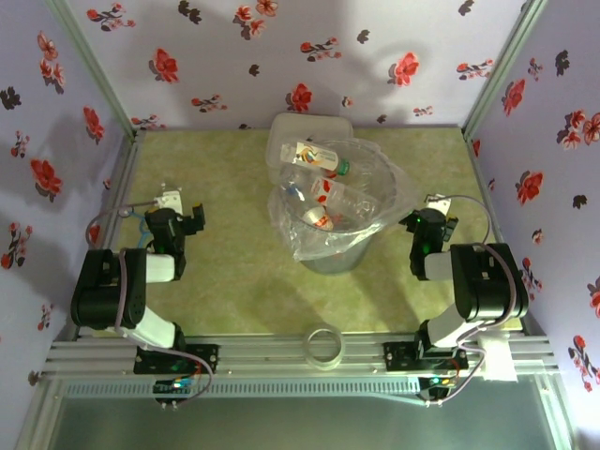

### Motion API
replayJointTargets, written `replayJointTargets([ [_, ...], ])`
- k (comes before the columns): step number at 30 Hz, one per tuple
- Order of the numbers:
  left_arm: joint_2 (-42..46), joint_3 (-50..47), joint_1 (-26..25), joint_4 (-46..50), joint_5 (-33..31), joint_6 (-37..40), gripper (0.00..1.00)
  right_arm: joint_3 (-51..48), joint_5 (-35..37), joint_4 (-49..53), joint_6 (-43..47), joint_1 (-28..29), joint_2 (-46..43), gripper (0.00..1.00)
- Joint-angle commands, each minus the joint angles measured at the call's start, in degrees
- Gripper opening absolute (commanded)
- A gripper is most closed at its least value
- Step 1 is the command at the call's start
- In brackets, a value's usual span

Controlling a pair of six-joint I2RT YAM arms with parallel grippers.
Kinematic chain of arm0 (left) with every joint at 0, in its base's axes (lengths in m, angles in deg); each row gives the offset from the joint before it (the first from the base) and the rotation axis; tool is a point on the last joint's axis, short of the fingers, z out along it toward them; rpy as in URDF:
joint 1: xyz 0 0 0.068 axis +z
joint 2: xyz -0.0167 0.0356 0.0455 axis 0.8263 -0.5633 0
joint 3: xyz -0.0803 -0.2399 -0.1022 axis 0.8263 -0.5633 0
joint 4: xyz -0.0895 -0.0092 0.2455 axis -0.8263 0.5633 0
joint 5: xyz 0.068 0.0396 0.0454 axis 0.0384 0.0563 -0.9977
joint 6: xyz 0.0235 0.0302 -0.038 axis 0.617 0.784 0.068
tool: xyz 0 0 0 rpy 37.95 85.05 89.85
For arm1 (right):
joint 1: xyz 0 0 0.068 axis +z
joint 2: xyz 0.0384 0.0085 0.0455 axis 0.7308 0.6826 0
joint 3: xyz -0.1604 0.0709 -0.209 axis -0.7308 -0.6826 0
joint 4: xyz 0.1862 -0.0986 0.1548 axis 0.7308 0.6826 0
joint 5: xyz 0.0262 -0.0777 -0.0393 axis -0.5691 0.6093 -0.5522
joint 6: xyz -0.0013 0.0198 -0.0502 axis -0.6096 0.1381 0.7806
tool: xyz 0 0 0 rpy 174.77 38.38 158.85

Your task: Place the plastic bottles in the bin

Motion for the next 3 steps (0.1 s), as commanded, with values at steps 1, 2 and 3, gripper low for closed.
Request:
replayJointTargets([
  [1,-0.49,-0.29,-0.06,-2.27,0.34,1.47,1.0,0.3,0.13,-1.12,0.88,0.25,0.08,0.99],
  [2,-0.54,-0.29,-0.06,-2.31,0.34,1.48,1.0,0.08,0.13,-1.43,0.94,0.31,-0.04,0.99],
  [3,-0.48,-0.29,-0.06,-2.34,0.34,1.5,1.0,-0.01,0.18,-1.53,1.01,0.33,-0.06,0.99],
])
